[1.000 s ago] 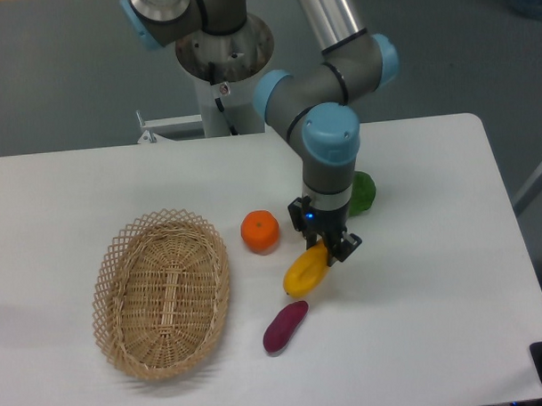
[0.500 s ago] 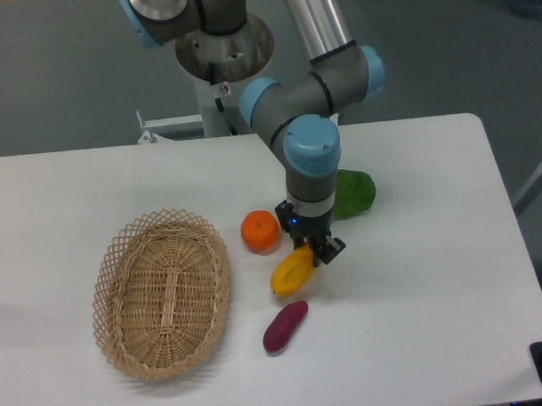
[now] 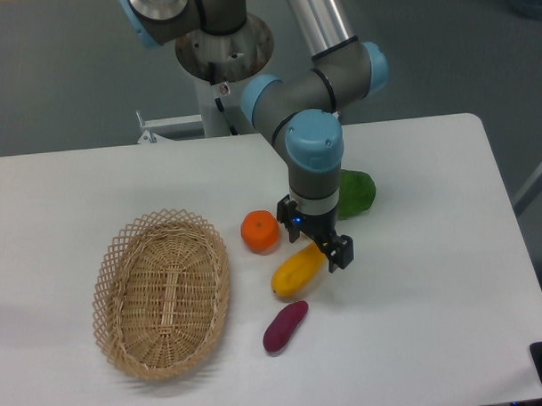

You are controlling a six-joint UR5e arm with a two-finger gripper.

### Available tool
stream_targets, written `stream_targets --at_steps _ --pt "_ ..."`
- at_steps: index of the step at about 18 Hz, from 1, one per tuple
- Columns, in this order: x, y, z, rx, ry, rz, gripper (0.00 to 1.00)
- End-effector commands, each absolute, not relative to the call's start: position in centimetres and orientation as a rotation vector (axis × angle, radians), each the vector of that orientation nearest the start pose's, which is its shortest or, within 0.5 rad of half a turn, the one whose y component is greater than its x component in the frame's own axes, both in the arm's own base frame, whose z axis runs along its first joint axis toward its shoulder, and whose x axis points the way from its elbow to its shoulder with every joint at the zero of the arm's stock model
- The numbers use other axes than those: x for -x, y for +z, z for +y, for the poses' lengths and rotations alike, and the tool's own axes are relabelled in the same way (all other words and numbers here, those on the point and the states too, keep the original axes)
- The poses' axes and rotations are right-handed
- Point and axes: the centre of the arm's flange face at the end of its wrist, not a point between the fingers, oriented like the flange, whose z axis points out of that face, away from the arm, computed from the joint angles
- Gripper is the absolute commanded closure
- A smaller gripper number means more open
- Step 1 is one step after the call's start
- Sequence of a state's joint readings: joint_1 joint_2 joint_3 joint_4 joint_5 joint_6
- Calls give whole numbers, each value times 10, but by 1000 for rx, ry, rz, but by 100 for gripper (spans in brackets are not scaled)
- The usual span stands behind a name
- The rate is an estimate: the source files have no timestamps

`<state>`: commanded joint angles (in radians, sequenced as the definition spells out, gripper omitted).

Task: Place the mango on the table
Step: 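Lower the yellow mango onto the table and open the gripper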

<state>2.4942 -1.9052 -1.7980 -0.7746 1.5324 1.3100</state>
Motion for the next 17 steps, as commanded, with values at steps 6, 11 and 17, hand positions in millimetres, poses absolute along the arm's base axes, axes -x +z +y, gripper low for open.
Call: stream_targets --at_steps 6,11,17 --pt "438 327 449 2937 268 505 0" --pt "471 364 433 2966 176 614 0" --pt "494 367 405 2959 154 695 0"
